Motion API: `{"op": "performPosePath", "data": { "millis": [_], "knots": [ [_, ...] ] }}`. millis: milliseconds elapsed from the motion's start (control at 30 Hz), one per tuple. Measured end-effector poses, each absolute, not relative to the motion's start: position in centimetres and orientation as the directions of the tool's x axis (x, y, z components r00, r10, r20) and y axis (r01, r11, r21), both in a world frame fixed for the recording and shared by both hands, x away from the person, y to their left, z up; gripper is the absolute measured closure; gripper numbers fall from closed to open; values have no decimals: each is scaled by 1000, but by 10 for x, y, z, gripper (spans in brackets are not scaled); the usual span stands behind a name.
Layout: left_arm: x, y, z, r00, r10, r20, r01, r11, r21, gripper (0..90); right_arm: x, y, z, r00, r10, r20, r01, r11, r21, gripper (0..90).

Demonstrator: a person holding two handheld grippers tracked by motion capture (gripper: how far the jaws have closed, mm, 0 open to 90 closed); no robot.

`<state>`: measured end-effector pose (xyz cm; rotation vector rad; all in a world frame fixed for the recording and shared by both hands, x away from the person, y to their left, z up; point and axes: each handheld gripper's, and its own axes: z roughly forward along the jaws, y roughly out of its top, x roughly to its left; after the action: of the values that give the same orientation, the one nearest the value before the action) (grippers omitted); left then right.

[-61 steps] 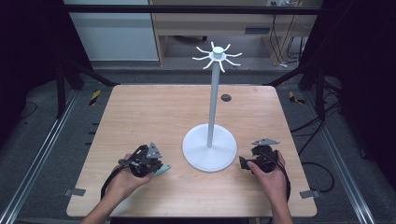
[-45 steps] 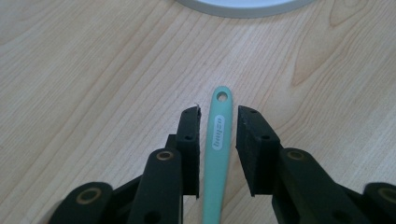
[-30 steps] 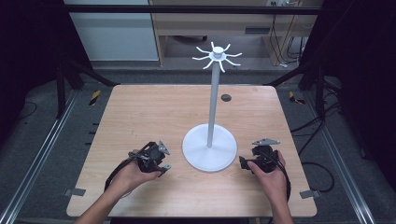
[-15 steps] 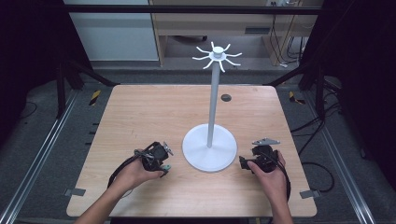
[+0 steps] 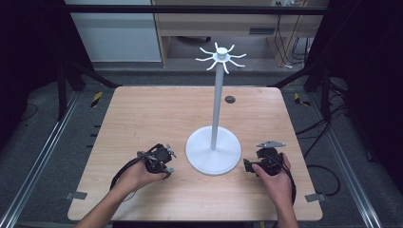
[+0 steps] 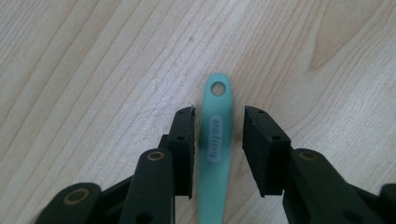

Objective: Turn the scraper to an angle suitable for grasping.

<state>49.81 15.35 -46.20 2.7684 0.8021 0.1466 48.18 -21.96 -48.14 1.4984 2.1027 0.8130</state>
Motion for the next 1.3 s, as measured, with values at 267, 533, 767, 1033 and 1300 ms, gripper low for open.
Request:
{"op": "performPosePath", "data": {
  "millis": [267, 533, 767, 1033, 1300],
  "knots": [
    [500, 155, -463, 843, 537, 12, 516, -815, 263, 693, 482, -220, -481, -323, 946, -9, 694, 244, 678, 79],
    [501, 155, -465, 843, 537, 14, 516, -816, 260, 724, 482, -220, -481, -323, 946, -10, 693, 244, 678, 79],
    [501, 154, -464, 847, 531, 18, 510, -822, 255, 732, 482, -219, -481, -322, 947, -9, 695, 243, 677, 79],
    [504, 167, -448, 823, 568, 28, 530, -785, 320, 738, 482, -220, -482, -324, 946, -10, 693, 245, 678, 79],
    [495, 196, -413, 795, 606, 39, 520, -712, 471, 739, 482, -219, -482, -321, 947, -10, 696, 243, 676, 79]
  ]
}}
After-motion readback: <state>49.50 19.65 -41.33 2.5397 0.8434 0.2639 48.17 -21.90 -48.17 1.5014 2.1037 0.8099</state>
